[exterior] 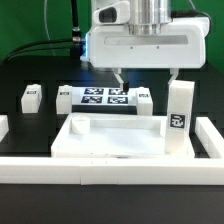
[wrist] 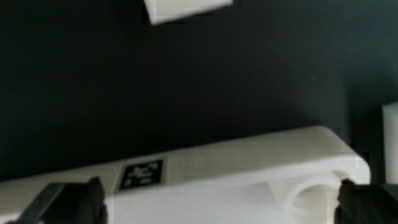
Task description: Assemble desk
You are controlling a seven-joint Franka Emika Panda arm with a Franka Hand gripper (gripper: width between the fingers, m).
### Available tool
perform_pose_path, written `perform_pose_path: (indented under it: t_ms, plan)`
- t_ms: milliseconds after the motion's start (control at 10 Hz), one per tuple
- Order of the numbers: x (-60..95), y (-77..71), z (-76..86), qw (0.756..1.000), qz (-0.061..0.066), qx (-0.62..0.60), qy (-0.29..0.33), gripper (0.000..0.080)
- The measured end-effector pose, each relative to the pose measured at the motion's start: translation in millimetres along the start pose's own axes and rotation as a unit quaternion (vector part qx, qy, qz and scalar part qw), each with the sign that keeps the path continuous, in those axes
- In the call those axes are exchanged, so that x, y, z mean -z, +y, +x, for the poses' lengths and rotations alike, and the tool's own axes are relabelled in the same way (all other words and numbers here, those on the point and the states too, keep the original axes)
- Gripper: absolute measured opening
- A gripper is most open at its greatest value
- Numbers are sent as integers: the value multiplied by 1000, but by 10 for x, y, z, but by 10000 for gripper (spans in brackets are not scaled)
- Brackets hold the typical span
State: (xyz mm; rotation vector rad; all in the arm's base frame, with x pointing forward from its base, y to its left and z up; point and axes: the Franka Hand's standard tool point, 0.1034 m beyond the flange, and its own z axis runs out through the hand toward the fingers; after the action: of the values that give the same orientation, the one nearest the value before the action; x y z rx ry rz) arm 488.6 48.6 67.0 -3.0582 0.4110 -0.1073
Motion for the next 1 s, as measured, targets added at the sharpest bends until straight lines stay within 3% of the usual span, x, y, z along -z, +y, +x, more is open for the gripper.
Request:
perform_pose_path:
  t_ms: [300,400,500,700,1000]
  plan:
    - [-7,3,-24,1000,0,-2,-19,648]
    - [7,21,-64,996,1,-9,-85,648]
    - [18,56,13,993,3,-6,-117,648]
    - [23,94,-53,977,4,-16,-213,648]
    - [-38,155,-63,956,1,-25,-291,648]
